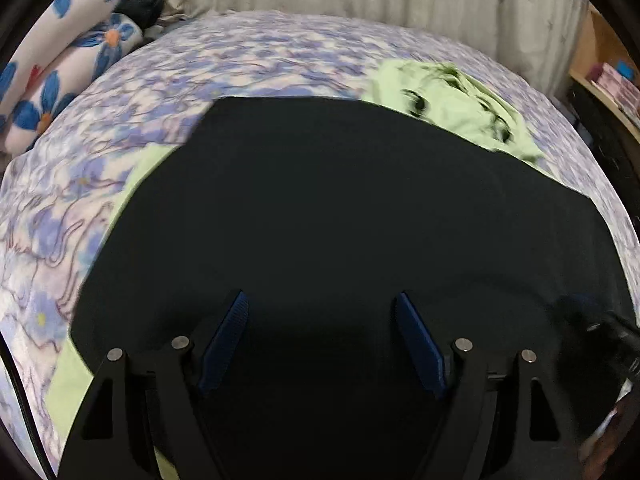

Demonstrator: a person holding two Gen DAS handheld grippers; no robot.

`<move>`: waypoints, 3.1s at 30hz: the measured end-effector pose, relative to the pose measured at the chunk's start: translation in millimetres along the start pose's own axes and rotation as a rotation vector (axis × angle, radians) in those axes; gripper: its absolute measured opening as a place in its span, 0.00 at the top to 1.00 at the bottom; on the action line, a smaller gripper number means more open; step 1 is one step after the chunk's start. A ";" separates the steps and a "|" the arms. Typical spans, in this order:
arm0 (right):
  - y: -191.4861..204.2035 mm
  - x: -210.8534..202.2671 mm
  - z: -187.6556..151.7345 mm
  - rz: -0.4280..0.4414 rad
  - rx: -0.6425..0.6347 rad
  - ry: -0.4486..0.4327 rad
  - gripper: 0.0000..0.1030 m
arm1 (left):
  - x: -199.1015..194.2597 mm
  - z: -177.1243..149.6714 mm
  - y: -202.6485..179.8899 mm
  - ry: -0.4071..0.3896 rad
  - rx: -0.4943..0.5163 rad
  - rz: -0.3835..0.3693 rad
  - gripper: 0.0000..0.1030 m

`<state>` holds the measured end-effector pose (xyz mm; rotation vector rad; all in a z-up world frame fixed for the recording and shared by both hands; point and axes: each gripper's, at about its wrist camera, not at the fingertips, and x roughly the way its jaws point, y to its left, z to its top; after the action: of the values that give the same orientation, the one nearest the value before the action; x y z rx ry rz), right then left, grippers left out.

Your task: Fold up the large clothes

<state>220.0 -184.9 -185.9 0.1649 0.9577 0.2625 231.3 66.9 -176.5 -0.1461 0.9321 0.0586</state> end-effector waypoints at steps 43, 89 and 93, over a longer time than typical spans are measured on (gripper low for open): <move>-104.8 -93.1 -81.7 -0.309 0.224 -0.003 0.58 | -55.7 -50.2 61.0 0.034 -0.112 0.045 0.26; -131.7 -109.2 -78.0 -0.014 0.493 -0.177 0.94 | -70.1 -56.5 94.8 -0.070 -0.472 -0.177 0.96; -126.2 -127.9 -83.3 -0.006 0.487 -0.179 0.94 | -102.2 -57.5 95.5 -0.091 -0.408 -0.144 0.96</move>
<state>100.1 -341.0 -164.8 0.6220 0.8295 0.0028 113.8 154.0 -137.7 -0.5834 0.8074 0.1212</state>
